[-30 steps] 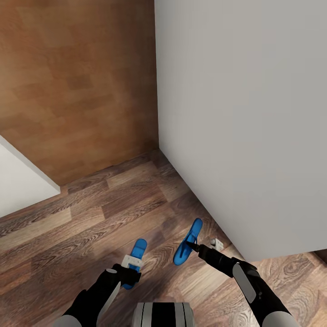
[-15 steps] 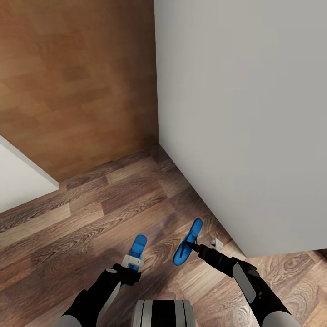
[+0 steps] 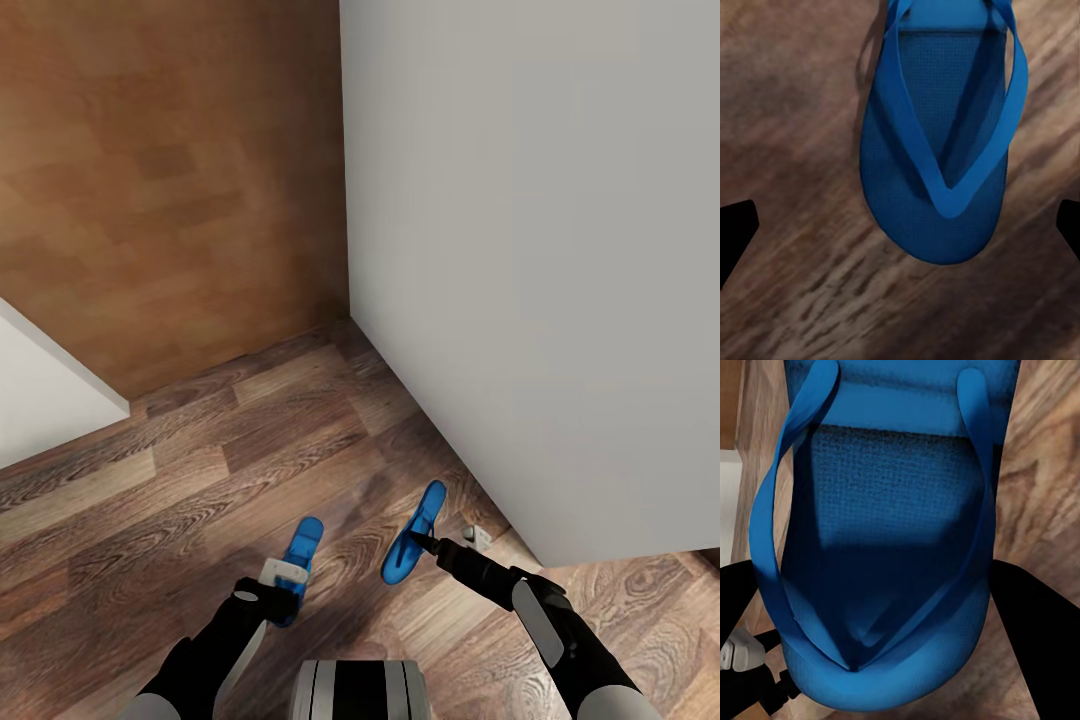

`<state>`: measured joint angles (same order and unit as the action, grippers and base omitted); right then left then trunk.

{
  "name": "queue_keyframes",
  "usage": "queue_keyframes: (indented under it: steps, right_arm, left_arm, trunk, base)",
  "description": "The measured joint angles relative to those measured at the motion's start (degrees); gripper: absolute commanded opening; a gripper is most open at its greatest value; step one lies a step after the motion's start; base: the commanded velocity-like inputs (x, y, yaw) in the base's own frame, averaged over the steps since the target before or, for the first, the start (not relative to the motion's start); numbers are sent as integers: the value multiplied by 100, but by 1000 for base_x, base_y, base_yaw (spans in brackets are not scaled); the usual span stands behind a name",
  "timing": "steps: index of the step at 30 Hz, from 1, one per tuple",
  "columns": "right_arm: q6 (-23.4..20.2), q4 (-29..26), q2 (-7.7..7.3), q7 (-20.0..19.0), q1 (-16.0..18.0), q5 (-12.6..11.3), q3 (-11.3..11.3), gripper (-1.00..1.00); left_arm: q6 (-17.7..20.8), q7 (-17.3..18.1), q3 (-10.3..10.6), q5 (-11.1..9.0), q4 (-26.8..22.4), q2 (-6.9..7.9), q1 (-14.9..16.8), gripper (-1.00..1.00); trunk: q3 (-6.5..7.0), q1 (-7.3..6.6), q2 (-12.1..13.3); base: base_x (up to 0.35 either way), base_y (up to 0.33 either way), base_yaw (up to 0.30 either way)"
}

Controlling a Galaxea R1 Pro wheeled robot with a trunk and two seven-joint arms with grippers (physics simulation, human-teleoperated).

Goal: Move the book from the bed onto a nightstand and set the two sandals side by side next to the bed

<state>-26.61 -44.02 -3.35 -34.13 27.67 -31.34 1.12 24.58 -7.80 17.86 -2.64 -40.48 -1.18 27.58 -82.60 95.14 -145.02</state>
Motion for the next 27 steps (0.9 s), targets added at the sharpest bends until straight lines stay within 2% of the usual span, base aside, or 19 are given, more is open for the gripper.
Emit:
queue_keyframes:
  steps: [15,19,27]
  right_arm:
    - [7,3,5,15,0,8,-8,-100]
    - [9,5,15,31,0,11,-14,-100]
    - [16,9,18,33,0,13,-30,-100]
  left_arm:
    - [-8,28,9,-6,27,-13,0,100]
    - [-9,40,9,-7,38,-107,0,100]
    - [-24,40,13,-6,40,-131,0,100]
  trunk:
    - [0,0,0]
    - [0,-2,0]
    - [0,0,0]
  base:
    - [0,0,0]
    - [102,-13,0]
    - [74,-17,0]
